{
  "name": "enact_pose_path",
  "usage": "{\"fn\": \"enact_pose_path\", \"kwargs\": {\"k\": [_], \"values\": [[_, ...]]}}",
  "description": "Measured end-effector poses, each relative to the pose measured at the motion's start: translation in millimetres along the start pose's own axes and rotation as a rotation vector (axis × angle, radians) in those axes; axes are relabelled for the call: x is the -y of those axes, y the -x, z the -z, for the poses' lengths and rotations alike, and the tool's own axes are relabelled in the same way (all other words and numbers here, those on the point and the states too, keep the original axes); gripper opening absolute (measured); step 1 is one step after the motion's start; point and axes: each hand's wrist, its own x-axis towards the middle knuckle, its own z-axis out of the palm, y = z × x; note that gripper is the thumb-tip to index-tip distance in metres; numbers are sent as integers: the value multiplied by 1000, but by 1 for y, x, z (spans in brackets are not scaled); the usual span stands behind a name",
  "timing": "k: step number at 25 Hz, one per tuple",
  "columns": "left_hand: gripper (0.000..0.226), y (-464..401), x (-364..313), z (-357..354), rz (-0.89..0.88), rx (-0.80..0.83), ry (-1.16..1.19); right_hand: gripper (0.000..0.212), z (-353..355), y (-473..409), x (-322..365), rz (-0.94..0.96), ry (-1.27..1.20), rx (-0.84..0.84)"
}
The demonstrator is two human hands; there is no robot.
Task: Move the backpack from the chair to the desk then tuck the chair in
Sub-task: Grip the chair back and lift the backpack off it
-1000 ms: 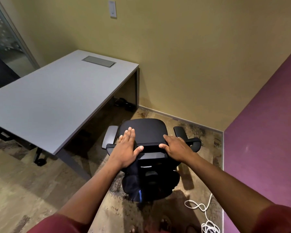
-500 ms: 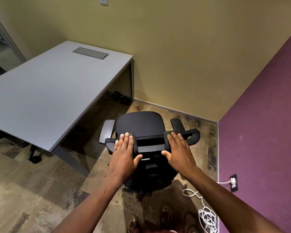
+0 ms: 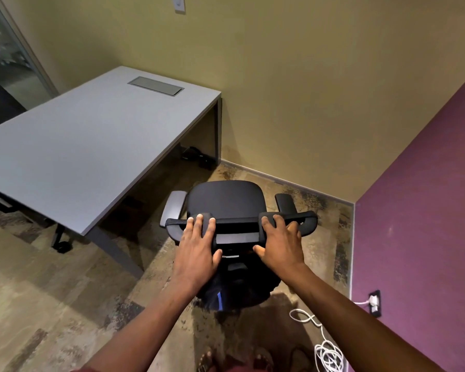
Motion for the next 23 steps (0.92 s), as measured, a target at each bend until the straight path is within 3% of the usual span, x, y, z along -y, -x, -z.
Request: {"fn": "enact_pose_path", "kwargs": {"k": [10, 18, 23], "values": [[70, -8, -22, 14, 142, 12, -30, 65, 3, -5, -4, 13, -128, 5], [60, -12, -8, 40, 287, -101, 163, 58, 33, -15, -16, -51, -251, -79], [55, -13, -3, 56, 511, -179, 317, 61, 48, -21, -24, -156, -374, -174]]}}
